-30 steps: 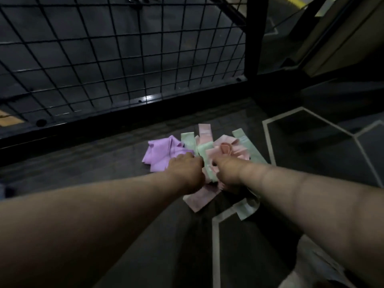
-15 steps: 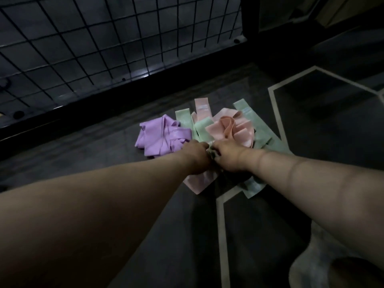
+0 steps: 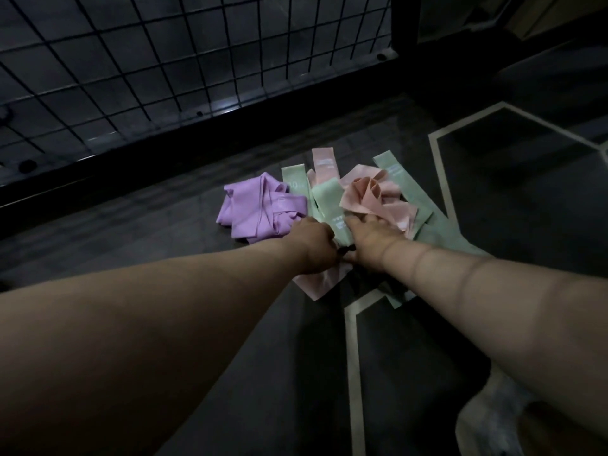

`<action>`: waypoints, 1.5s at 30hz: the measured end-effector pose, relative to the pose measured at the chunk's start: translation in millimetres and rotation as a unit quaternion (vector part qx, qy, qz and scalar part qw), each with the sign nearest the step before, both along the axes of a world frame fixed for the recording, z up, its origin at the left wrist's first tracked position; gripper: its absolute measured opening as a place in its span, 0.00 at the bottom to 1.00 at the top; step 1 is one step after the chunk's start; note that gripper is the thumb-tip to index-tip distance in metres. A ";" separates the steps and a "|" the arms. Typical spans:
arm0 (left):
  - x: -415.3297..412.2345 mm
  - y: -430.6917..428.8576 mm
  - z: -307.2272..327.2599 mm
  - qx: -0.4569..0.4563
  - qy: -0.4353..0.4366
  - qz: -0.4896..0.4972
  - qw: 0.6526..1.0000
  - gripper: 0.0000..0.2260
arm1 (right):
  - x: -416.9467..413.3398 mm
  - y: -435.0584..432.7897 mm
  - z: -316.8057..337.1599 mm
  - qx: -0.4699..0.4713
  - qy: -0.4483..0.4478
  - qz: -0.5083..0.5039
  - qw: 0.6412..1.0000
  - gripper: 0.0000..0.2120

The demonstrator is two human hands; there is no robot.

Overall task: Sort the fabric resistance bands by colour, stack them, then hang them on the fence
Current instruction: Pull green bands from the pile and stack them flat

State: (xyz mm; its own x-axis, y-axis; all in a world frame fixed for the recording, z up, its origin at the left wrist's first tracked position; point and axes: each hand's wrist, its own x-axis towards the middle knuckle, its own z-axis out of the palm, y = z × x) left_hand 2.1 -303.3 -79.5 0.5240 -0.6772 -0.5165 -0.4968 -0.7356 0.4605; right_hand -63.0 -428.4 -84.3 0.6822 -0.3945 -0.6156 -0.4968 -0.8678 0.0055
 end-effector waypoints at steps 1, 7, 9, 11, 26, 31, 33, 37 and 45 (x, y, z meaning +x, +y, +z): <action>-0.4 0.3 0.6 -0.008 0.003 0.012 1.000 0.18 | 0.5 -0.5 -1.7 -0.004 -0.018 0.004 1.000 0.35; 0.0 6.2 10.0 -0.070 0.104 0.134 0.983 0.21 | 4.0 -9.3 11.0 0.082 -0.197 -0.041 0.976 0.13; 2.7 8.9 13.6 -0.114 0.153 0.185 0.964 0.26 | 9.3 -13.9 20.1 0.099 -0.232 -0.054 0.966 0.12; 6.0 11.3 21.1 -0.192 0.182 0.235 0.935 0.34 | 15.5 -16.5 36.7 0.130 -0.256 -0.056 0.956 0.07; 52.5 36.5 73.7 -0.304 0.446 0.214 0.814 0.16 | 55.3 -15.6 128.2 0.557 -0.362 -0.392 0.636 0.09; 58.7 69.6 85.5 -0.233 0.482 0.170 0.827 0.09 | 69.1 -13.6 137.0 0.593 -0.377 -0.501 0.506 0.16; 65.2 88.6 87.5 -0.213 0.471 0.156 0.842 0.11 | 73.8 -7.3 135.9 0.583 -0.371 -0.523 0.500 0.15; 76.6 130.6 97.2 -0.222 0.484 0.186 0.826 0.08 | 81.3 24.2 127.0 0.580 -0.290 -0.506 0.568 0.12; 99.8 229.4 99.7 -0.216 0.392 0.209 0.869 0.15 | 110.7 107.4 127.3 0.641 -0.225 -0.425 0.598 0.22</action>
State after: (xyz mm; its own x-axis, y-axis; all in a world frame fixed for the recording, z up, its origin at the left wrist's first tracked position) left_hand 101.8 -73.9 20.2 0.3720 -0.7321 -0.5706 0.3635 -0.4507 0.8153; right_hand 47.8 -321.1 43.0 0.7810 -0.1180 -0.6133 -0.4621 0.5514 -0.6946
